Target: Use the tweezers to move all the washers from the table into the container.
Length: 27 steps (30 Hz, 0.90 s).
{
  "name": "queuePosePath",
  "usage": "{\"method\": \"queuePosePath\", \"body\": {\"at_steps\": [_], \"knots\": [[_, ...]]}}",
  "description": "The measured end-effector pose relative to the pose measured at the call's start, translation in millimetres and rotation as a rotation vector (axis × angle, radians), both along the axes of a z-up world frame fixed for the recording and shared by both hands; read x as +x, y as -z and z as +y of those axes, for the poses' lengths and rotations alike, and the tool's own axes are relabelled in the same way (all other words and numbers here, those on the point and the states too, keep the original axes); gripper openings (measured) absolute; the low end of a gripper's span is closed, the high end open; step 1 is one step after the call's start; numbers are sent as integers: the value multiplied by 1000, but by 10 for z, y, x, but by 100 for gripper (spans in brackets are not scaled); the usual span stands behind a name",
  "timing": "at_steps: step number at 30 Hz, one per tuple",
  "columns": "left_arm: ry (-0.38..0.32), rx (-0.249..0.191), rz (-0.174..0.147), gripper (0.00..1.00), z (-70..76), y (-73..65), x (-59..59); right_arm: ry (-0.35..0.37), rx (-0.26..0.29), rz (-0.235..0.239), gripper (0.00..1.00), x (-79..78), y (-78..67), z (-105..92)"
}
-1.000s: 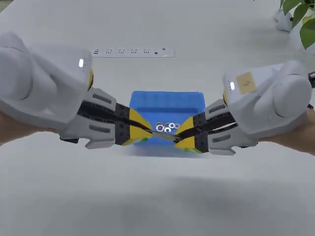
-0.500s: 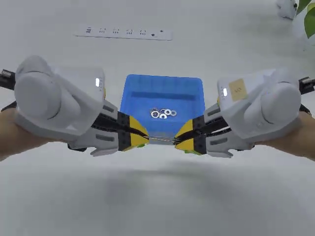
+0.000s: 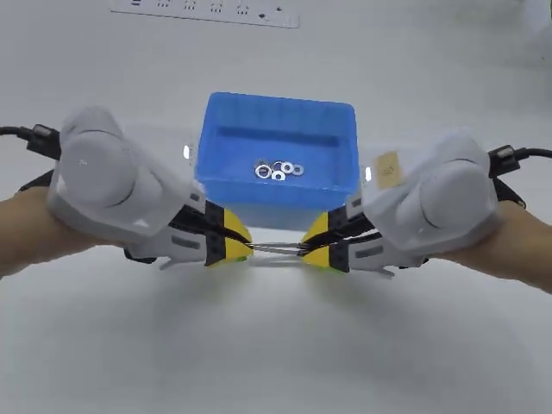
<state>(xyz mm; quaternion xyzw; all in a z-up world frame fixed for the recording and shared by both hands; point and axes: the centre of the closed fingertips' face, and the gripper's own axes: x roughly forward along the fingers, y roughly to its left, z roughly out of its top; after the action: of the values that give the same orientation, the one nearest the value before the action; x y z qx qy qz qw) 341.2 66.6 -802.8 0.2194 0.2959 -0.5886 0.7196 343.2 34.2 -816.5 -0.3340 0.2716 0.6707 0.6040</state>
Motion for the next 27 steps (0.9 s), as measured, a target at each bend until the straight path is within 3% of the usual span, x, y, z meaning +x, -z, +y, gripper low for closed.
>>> {"method": "queuePosePath", "body": {"at_steps": [7,14,18,21,23,25,26,27], "knots": [[-11,15,17,6,13,93,-28,-3,-10,-12,9,-16,1,-5],[-68,-4,52,8,18,80,-18,20,-40,-43,12,6,1,-5],[-77,-5,53,12,15,73,-54,37,-41,-53,12,19,-1,-11],[-113,-26,72,14,16,65,-57,84,-25,-25,13,39,1,-18],[-170,-56,105,14,18,57,-53,140,-8,10,14,59,1,-26],[-219,-73,137,16,37,48,-58,149,1,11,14,73,-3,-37],[-227,-67,137,16,68,49,-69,157,-9,-2,14,84,-5,-74],[-227,-88,118,16,79,8,-87,156,-6,-12,14,86,-26,-97]]}}
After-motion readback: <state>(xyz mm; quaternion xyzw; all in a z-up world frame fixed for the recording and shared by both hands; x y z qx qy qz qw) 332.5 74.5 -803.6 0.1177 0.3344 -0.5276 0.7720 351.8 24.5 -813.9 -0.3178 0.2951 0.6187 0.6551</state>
